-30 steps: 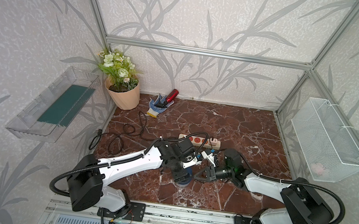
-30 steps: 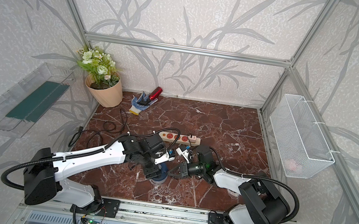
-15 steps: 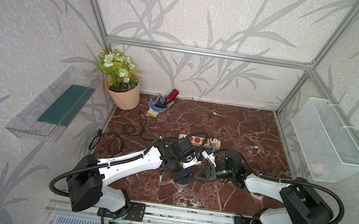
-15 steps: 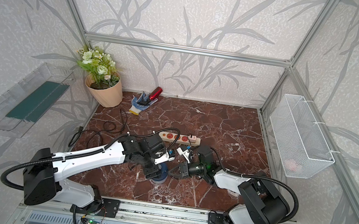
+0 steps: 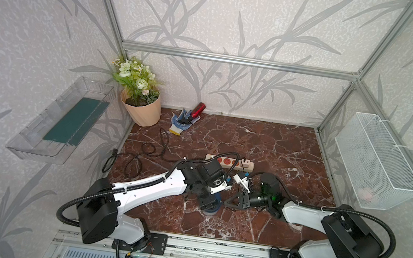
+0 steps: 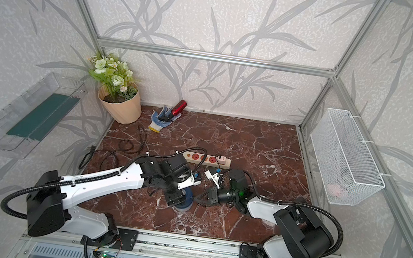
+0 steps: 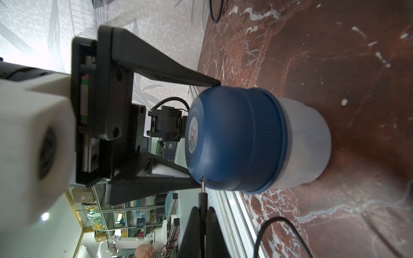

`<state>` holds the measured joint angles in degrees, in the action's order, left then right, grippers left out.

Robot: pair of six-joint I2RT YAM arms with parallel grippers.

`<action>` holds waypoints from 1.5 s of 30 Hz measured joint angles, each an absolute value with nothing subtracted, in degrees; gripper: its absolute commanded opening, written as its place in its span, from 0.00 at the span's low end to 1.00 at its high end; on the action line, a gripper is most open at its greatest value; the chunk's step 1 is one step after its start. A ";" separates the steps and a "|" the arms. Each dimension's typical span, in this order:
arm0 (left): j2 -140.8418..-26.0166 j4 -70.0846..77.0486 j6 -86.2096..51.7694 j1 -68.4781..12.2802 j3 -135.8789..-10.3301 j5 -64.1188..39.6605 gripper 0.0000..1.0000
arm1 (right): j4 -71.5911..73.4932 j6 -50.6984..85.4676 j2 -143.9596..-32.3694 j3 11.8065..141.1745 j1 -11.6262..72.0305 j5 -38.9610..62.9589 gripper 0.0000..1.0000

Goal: Charge the cordless meat grinders
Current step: Insert the charging cable into the cordless meat grinder.

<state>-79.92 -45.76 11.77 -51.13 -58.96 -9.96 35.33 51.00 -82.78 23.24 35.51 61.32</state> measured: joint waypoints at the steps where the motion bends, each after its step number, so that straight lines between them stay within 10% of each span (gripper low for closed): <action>1: -79.92 -45.74 11.77 -51.13 -58.96 -9.96 0.73 | 35.35 51.00 -82.78 23.05 35.51 61.32 0.00; 45: -80.01 -45.43 10.90 -50.98 -58.96 -9.96 0.73 | 46.50 56.82 -86.72 21.78 35.51 62.39 0.00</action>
